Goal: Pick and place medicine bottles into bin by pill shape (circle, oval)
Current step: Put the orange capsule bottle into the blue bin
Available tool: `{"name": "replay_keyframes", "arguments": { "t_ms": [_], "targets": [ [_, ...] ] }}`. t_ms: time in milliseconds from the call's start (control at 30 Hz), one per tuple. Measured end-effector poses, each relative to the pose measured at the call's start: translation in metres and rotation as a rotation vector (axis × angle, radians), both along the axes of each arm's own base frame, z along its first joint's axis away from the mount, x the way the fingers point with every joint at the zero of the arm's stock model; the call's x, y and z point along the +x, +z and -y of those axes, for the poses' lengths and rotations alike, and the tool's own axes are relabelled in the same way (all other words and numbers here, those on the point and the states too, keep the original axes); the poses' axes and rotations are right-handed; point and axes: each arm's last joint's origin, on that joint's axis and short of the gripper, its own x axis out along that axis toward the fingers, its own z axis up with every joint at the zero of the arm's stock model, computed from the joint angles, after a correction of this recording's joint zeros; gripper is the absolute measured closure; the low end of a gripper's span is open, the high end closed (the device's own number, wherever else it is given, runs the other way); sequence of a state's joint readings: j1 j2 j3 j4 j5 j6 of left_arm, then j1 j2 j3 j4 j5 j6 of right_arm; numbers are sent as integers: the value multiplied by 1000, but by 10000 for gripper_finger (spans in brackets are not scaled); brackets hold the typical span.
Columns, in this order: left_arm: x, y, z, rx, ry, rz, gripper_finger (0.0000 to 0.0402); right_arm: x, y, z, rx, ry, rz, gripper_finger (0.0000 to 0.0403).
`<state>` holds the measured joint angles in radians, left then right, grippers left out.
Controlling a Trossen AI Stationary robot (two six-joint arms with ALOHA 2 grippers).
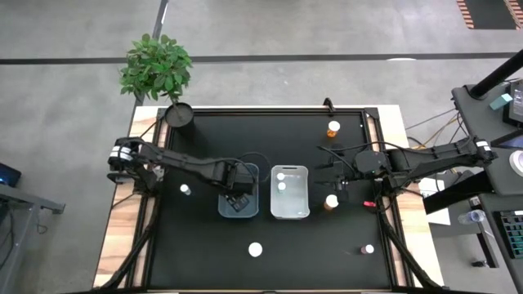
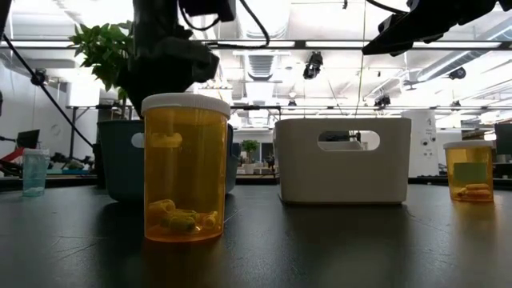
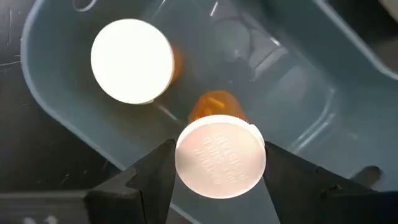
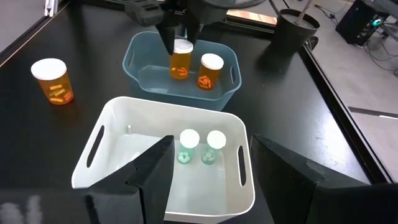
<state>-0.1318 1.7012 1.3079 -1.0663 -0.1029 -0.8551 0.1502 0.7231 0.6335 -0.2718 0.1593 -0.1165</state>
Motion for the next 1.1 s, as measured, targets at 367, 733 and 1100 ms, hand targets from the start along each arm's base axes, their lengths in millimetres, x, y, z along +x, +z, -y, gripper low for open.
{"name": "replay_keyframes", "arguments": {
  "t_ms": [367,733,1100],
  "targets": [
    [2,-2,0,21,2,32,199,0,0,0,3,-1,0,200],
    [0,-11,-1,24,9,20,193,0,-1,0,2,-1,-8,200],
    [0,-10,-1,20,7,21,157,0,-1,0,2,-1,-9,200]
  ]
}}
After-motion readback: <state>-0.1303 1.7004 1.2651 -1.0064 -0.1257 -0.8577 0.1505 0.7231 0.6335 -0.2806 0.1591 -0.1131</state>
